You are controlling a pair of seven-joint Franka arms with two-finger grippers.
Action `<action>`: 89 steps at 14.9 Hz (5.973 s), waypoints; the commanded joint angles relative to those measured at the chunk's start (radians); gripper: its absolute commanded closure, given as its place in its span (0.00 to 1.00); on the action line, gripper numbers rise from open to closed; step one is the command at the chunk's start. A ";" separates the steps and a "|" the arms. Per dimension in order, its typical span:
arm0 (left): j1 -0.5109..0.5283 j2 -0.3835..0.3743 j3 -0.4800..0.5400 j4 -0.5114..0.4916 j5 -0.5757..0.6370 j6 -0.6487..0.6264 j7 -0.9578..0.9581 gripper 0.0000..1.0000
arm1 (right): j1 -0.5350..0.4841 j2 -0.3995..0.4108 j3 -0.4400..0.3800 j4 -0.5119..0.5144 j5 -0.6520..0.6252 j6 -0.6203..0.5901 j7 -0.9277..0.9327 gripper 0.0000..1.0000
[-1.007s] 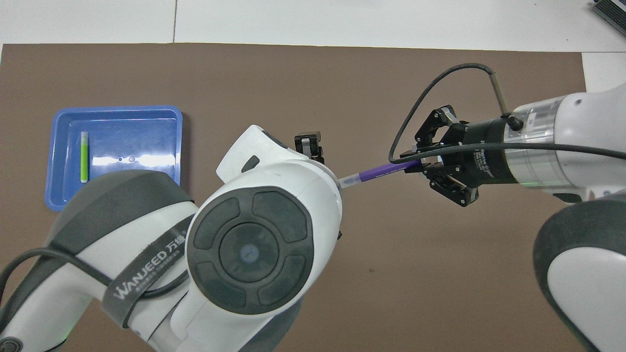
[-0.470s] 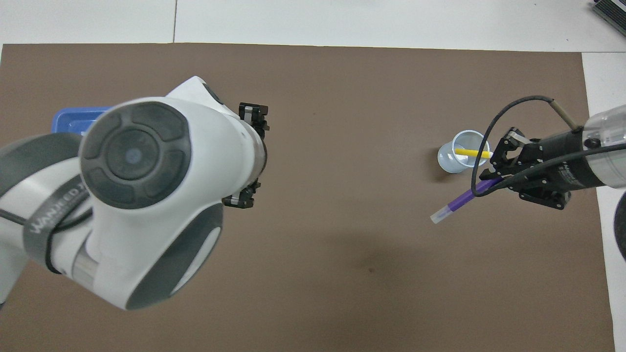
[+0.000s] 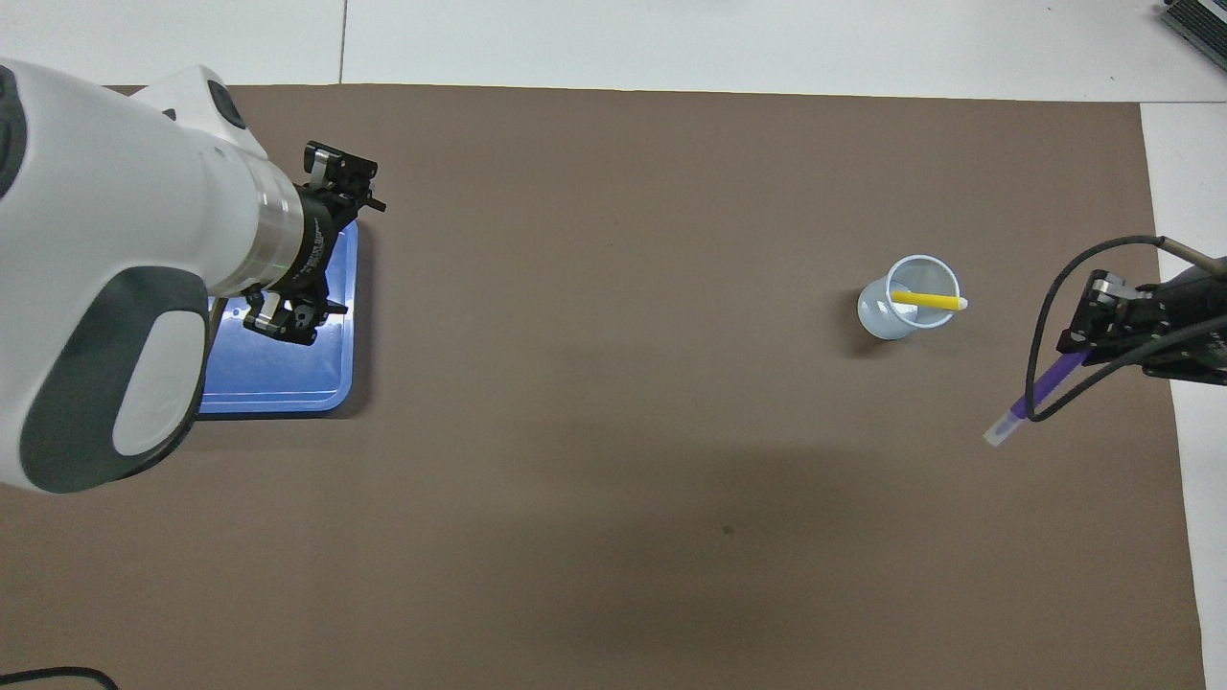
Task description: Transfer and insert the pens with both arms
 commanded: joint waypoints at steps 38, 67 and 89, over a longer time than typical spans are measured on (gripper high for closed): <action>0.505 0.478 -0.001 -0.024 0.168 0.404 1.517 0.00 | 0.015 0.243 0.020 -0.060 -0.127 0.625 0.097 1.00; 0.497 0.467 -0.001 -0.061 0.166 0.356 1.511 1.00 | 0.029 0.300 0.021 -0.105 -0.110 0.665 0.178 0.34; 0.443 0.265 -0.015 0.125 0.074 -0.111 1.113 1.00 | 0.153 0.154 0.053 0.000 0.014 0.291 0.364 0.00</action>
